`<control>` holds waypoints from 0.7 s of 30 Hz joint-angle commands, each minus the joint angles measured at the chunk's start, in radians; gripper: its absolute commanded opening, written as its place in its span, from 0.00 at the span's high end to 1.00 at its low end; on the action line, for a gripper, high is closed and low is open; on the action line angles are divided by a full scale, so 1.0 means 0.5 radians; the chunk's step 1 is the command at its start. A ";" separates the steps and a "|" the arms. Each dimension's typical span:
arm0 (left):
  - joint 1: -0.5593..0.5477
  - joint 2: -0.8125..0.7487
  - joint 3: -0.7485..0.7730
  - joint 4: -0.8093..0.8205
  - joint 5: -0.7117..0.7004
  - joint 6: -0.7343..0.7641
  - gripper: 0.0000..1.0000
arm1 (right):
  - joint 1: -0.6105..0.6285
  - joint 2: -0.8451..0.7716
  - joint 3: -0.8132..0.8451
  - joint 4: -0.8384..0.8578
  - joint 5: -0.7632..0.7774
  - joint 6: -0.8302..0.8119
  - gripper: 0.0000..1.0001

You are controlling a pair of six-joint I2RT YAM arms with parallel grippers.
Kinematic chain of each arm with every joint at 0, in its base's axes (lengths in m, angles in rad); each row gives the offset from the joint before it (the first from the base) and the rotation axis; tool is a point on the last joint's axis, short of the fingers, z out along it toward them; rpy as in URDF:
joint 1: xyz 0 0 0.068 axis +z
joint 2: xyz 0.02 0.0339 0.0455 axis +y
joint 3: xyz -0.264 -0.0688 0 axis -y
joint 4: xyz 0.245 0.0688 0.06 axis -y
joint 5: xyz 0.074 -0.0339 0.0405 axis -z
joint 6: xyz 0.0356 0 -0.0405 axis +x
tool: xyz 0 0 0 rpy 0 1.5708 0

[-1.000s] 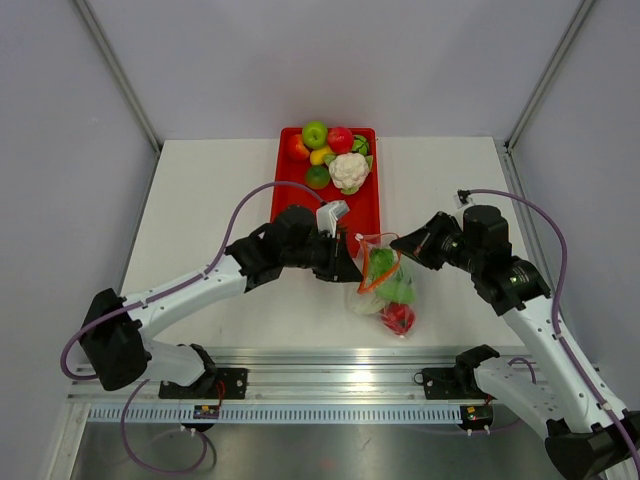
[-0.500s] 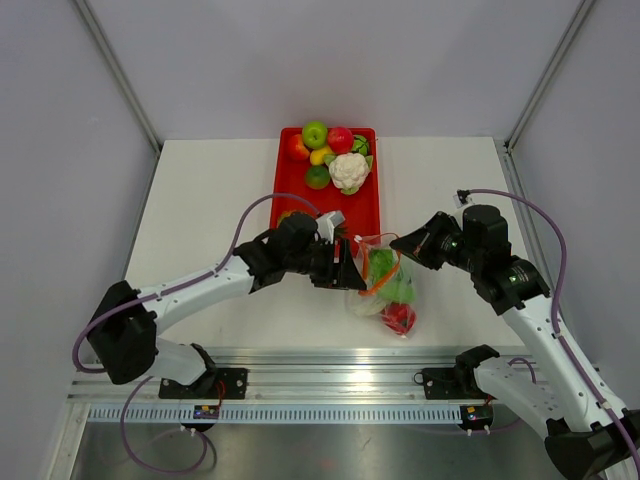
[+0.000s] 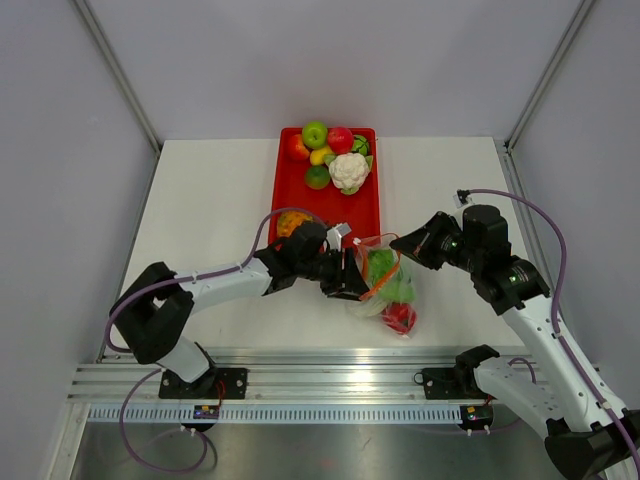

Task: Place the food in the zip-top bag and seal the zipper
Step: Adjust the zipper food storage bag at the center of the board.

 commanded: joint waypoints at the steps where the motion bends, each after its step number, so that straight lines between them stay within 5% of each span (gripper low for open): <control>1: 0.004 0.017 -0.017 0.249 0.095 -0.117 0.63 | 0.016 -0.021 0.027 0.091 -0.002 -0.007 1.00; 6: 0.004 -0.051 0.041 0.087 -0.003 -0.019 0.99 | 0.016 -0.027 0.027 0.070 0.010 -0.017 1.00; 21: 0.008 -0.450 0.271 -0.410 -0.249 0.346 1.00 | 0.019 -0.070 0.119 -0.200 0.234 -0.176 1.00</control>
